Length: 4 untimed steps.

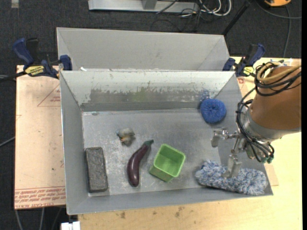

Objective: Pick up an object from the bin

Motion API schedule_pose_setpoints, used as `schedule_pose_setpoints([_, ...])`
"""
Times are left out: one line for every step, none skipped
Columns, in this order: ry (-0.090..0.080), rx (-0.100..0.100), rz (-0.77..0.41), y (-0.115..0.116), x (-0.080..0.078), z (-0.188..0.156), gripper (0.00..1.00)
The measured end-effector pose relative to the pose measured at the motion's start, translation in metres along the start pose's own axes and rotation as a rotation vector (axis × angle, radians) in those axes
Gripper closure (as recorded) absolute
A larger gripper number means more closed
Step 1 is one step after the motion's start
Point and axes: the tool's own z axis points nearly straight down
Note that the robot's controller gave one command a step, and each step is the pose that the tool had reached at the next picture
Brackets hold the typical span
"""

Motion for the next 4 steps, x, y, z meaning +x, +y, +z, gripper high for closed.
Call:
schedule_pose_setpoints([0.004, -0.001, 0.128, 0.006, 0.004, 0.041, 0.00])
schedule_pose_setpoints([0.005, -0.001, 0.063, 0.024, 0.003, 0.104, 1.00])
schedule_pose_setpoints([0.002, -0.001, 0.062, 0.024, 0.002, 0.103, 0.00])
schedule_pose_setpoints([0.005, -0.002, 0.061, 0.025, 0.003, 0.104, 1.00])
